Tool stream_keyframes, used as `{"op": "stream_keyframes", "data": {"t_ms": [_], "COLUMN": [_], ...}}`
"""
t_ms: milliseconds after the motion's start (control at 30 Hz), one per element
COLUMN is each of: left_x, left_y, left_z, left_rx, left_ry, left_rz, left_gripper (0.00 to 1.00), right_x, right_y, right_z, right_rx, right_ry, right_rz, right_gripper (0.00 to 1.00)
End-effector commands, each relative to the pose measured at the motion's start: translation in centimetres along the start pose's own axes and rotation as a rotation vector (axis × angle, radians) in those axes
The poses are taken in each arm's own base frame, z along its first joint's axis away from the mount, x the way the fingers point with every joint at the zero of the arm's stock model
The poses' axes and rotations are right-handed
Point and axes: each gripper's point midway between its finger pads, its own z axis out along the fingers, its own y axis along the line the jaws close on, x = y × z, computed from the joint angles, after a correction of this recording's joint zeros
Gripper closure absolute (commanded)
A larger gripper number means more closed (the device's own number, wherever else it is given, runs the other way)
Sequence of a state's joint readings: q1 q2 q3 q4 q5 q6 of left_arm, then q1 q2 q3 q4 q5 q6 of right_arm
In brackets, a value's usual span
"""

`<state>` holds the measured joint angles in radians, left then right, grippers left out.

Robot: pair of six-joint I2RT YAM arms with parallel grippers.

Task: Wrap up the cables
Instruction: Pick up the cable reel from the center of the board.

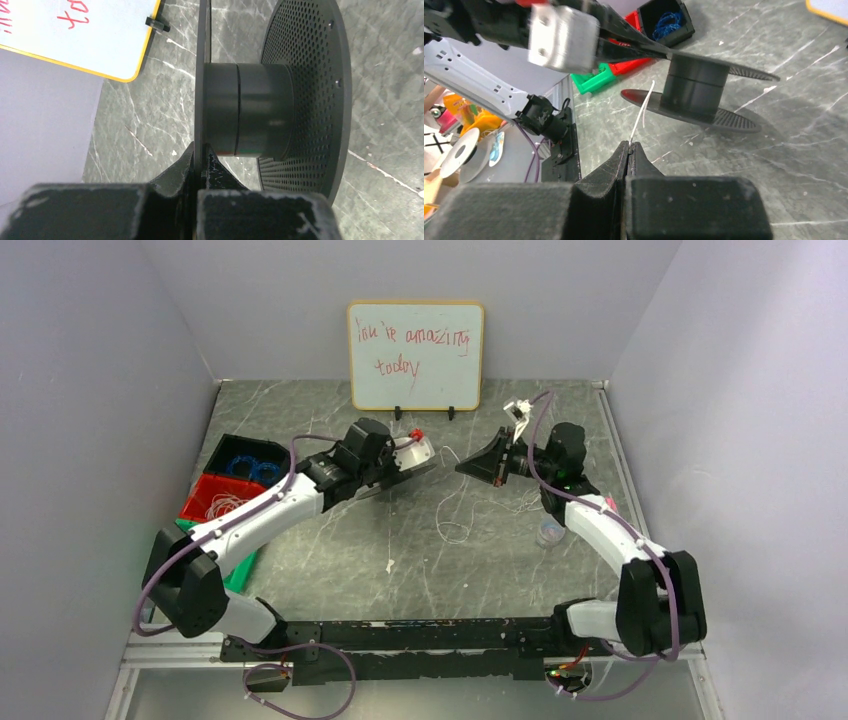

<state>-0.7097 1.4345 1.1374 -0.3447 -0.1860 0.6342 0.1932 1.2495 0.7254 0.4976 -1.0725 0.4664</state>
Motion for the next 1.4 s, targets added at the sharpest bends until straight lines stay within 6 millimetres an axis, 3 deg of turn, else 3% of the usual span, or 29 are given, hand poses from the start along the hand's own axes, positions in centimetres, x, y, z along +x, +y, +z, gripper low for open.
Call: {"op": "stream_keyframes", "data": {"t_ms": [0, 200, 667, 1167, 1367], "left_x": [-4.2, -4.4, -4.8, -4.6, -4.8], "left_y": [3.1, 2.8, 2.3, 1.1, 1.4], "left_z": [-3.1, -3.3, -3.1, -2.1, -2.0], "left_rx": [-0.048, -0.027, 0.008, 0.016, 0.002], "left_ry": [-0.145, -0.15, -0.154, -0.132, -0.133], "left_rz": [-0.099, -0.121, -0.119, -0.066, -0.074], "left_gripper": [0.98, 0.97, 0.98, 0.97, 0.97], "right_x": [-0.5, 0.8, 1.3, 1.0, 2.0], "right_y": [-0.9, -1.8, -2.4, -1.8, -1.9], "right_z": [1.3, 2.4, 3.6, 4.7, 5.2], "right_rx": [0.008, 0.012, 0.034, 0.018, 0.018], "right_ry": [0.001, 0.028, 0.028, 0.02, 0.056], "right_rz": [-0.012, 0.023, 0.068, 0.089, 0.087], "right_gripper": [1.0, 1.0, 1.0, 1.0, 1.0]}}
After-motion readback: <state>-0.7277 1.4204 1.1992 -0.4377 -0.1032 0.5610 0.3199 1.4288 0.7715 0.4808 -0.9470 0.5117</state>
